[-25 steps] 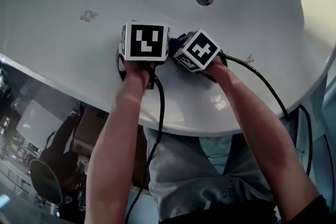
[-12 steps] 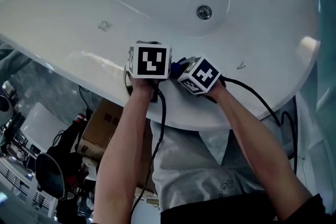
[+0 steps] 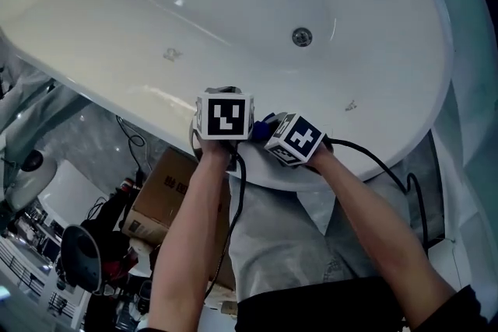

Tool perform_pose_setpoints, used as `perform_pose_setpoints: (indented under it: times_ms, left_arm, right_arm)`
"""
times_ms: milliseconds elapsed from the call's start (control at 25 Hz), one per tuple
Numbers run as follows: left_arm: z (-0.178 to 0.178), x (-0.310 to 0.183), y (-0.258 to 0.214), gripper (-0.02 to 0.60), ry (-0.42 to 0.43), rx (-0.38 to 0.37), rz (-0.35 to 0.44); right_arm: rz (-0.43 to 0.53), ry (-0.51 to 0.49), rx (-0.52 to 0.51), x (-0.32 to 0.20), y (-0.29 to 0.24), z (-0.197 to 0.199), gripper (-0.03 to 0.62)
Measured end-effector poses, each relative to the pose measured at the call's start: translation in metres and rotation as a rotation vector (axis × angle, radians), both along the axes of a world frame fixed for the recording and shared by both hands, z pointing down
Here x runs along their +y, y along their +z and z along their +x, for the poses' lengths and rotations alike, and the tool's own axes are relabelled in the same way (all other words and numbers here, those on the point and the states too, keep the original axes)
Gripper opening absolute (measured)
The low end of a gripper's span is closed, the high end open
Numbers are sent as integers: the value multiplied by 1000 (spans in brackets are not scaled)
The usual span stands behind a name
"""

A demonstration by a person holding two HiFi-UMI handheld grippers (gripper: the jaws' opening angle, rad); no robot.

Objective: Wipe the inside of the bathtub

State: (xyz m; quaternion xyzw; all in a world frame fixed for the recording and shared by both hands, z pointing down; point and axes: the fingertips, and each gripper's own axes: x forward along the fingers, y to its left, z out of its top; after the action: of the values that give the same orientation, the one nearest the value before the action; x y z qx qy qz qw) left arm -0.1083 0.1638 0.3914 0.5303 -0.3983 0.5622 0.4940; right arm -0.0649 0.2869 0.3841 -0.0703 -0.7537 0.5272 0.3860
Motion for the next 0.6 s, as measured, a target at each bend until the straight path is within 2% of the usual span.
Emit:
perform_pose_setpoints:
  times_ms: [200,280,600]
  left_arm:
    - [5,-6,-20,2,-11,19,26]
    - [-2,-4,-27,2,-11,-9,17]
    - [-4,-4,-53,2,-10,-2,28]
  right_arm:
    - [-5,3,-21,4,-28,0,87]
    - [-8,0,-29,6,-37,0,87]
    - [-25,-60,-88,15,-75,1,89]
